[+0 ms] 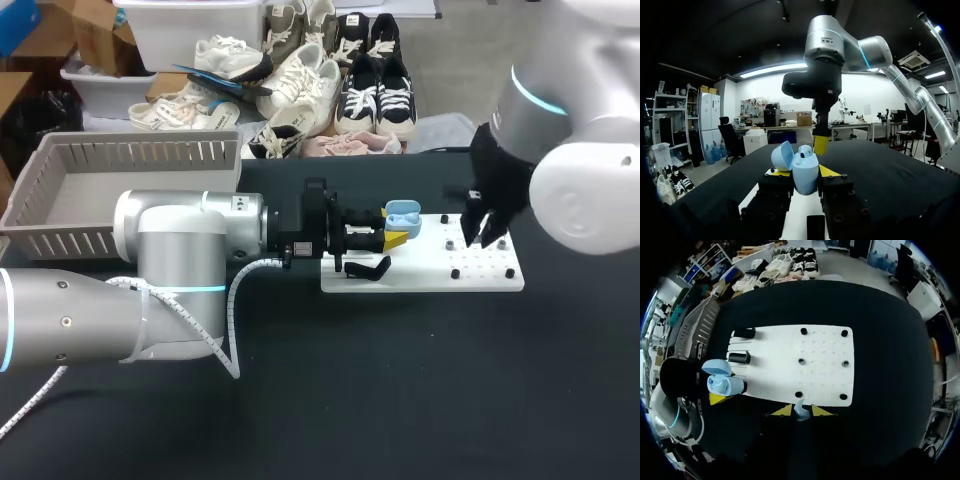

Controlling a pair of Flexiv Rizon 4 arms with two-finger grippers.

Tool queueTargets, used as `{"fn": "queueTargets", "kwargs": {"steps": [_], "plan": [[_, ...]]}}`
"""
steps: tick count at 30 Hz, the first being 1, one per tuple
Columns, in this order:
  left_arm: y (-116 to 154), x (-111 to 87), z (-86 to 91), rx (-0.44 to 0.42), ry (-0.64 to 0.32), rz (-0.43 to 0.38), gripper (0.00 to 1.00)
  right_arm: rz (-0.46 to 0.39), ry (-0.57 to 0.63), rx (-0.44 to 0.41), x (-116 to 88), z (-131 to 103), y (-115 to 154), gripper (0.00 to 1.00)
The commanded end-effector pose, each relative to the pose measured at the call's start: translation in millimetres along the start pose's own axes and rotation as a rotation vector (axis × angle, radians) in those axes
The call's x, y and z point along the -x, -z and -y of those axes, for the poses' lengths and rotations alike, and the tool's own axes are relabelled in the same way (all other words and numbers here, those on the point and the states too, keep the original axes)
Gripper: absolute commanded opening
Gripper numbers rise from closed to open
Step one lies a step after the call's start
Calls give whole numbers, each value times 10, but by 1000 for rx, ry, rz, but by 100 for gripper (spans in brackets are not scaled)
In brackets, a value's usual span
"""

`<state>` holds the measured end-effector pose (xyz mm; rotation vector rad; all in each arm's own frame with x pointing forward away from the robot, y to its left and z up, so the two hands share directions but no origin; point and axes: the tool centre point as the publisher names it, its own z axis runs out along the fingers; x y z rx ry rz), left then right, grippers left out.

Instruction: Pick up each earbud case from the left stands, insert the matching earbuds, close the lid, and place the case in the box.

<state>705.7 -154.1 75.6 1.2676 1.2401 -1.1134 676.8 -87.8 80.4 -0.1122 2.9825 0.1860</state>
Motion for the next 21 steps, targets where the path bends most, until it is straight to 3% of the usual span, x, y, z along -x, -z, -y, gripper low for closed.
{"fn": "queueTargets", "kwargs": {"steps": [1, 11, 21], "plan": [[-2, -7, 1, 2, -1, 2, 0, -14, 55, 0, -114, 5, 100, 0], [-2, -7, 1, 2, -1, 2, 0, -63, 255, 18, -221, -171, 311, 0], [-2, -7, 1, 2, -1, 2, 0, -61, 356, -5, -48, -484, 562, 0]]}}
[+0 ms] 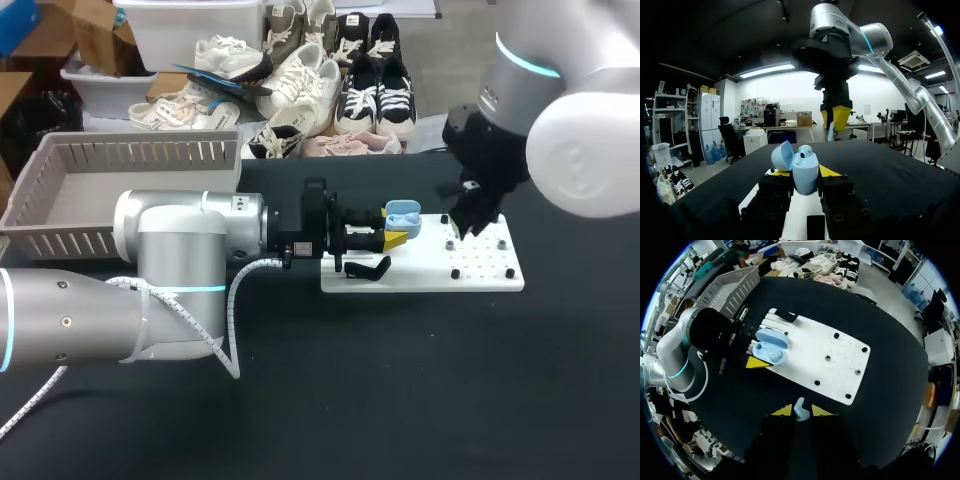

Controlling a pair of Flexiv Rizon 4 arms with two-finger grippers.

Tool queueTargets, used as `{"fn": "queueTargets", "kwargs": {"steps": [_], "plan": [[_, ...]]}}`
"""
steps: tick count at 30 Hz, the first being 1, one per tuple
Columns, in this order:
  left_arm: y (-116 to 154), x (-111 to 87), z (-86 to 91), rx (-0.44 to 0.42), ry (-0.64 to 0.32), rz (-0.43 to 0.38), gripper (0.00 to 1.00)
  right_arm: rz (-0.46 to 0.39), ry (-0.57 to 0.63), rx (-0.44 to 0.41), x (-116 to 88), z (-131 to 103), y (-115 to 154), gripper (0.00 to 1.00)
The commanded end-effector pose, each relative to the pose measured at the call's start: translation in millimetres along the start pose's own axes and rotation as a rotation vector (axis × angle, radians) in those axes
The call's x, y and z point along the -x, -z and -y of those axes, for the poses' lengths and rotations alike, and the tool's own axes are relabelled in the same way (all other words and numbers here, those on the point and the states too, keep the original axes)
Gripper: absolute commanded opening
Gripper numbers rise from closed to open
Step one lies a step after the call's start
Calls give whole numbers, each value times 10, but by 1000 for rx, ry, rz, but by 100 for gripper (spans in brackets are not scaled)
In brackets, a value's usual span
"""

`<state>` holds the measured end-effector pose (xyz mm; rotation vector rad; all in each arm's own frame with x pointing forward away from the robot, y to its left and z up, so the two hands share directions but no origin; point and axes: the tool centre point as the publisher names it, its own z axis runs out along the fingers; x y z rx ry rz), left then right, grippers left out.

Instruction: Pick up each earbud case from the left stands, insert the matching earbuds, close the lid, and place the case in the box.

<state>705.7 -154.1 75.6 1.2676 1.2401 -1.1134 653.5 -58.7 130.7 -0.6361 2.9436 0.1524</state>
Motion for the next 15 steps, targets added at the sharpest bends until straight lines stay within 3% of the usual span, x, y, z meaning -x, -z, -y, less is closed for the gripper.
{"fn": "queueTargets", "kwargs": {"steps": [1, 15], "plan": [[-2, -7, 1, 2, -1, 2, 0, -17, 15, -6, 145, -98, 89, 0], [-2, -7, 1, 2, -1, 2, 0, -21, 107, 5, 442, -305, 104, 0]]}}
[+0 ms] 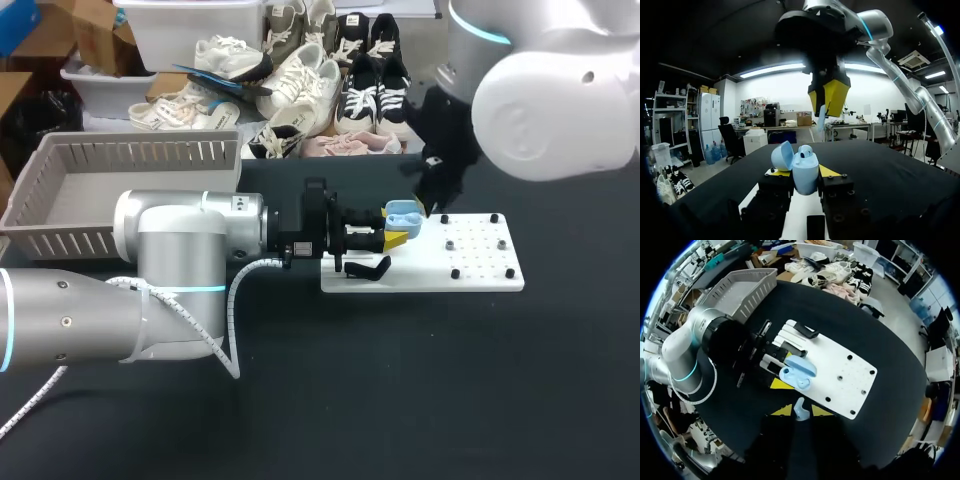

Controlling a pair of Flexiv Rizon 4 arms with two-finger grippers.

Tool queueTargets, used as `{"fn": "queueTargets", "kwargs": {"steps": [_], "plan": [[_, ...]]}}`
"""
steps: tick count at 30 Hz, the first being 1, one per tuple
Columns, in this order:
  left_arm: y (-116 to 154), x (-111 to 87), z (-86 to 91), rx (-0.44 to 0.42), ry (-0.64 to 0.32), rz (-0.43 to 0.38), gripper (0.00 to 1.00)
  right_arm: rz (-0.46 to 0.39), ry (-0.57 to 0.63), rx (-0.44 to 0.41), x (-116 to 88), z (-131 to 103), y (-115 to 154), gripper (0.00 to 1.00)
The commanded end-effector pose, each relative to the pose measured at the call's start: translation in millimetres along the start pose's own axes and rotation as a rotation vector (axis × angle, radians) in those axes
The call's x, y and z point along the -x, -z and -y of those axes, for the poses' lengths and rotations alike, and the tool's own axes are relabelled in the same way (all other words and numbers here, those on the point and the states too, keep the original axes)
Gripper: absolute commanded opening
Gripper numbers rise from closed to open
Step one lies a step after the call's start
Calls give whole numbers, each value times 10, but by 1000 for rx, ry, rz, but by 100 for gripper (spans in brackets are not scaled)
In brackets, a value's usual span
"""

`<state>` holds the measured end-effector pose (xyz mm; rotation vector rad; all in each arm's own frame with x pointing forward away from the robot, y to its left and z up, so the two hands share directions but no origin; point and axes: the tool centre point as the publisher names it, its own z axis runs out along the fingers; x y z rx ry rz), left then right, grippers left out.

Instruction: Pick up each earbud case from the left stands, insert the matching earbuds, close the lid, and place the case in the box.

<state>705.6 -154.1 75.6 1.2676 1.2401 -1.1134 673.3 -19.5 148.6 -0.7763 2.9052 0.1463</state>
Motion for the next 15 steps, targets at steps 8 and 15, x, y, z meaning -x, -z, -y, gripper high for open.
{"fn": "queueTargets", "kwargs": {"steps": [8, 15], "plan": [[-2, -7, 1, 2, -1, 2, 0, -43, 63, 5, 130, -35, -34, 0], [-2, -7, 1, 2, -1, 2, 0, -54, 84, 7, 180, -59, -74, 0]]}}
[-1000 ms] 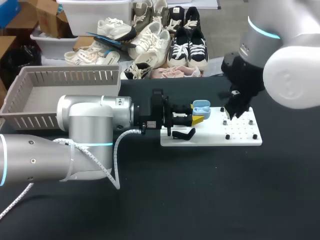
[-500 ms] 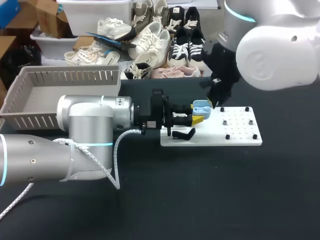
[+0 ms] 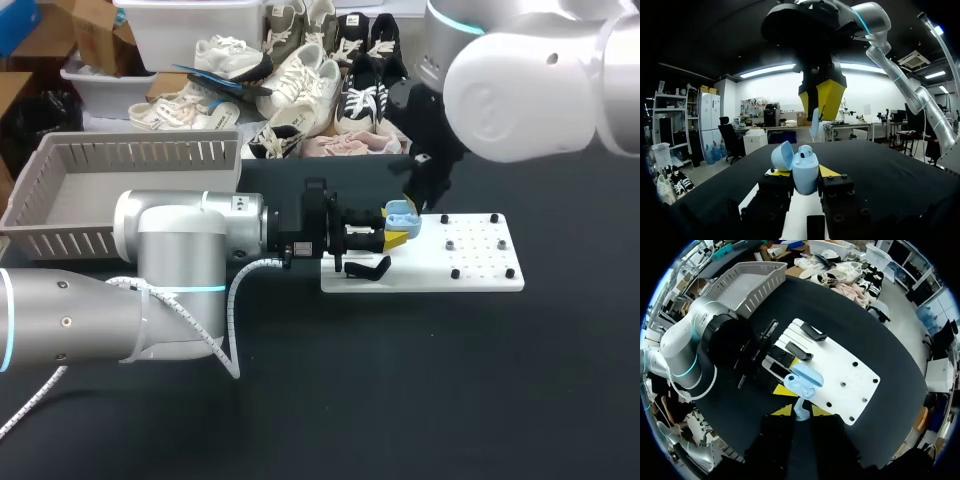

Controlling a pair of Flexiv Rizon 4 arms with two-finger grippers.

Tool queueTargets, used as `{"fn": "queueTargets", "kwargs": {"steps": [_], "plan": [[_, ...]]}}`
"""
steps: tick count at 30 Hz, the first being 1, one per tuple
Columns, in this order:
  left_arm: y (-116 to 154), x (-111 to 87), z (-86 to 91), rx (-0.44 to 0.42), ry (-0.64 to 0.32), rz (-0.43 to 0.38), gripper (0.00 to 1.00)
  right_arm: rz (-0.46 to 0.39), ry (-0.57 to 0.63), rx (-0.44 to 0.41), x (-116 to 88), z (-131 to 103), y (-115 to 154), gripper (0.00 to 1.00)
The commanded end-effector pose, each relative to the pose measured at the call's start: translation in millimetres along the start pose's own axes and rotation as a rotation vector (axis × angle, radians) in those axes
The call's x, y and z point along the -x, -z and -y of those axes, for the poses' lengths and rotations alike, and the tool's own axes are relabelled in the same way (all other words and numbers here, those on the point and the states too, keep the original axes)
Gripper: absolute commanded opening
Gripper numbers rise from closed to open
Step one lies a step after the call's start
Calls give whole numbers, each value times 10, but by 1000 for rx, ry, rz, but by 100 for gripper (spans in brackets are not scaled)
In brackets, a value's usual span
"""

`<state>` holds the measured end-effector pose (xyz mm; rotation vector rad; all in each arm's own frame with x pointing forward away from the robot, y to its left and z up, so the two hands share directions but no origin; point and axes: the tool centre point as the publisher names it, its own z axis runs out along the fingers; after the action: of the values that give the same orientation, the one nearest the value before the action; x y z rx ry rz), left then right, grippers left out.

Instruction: Pick up each earbud case from the left stands, insert the matching earbuds, close the lid, and place the case in the box.

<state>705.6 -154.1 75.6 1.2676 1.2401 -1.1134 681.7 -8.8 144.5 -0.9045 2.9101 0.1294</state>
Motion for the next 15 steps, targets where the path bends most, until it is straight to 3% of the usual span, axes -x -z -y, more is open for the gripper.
{"fn": "queueTargets", "kwargs": {"steps": [1, 15], "plan": [[-2, -7, 1, 2, -1, 2, 0, -10, 10, 3, 73, -15, -8, 0], [-2, -7, 1, 2, -1, 2, 0, -16, 29, 9, 160, -85, -88, 0]]}}
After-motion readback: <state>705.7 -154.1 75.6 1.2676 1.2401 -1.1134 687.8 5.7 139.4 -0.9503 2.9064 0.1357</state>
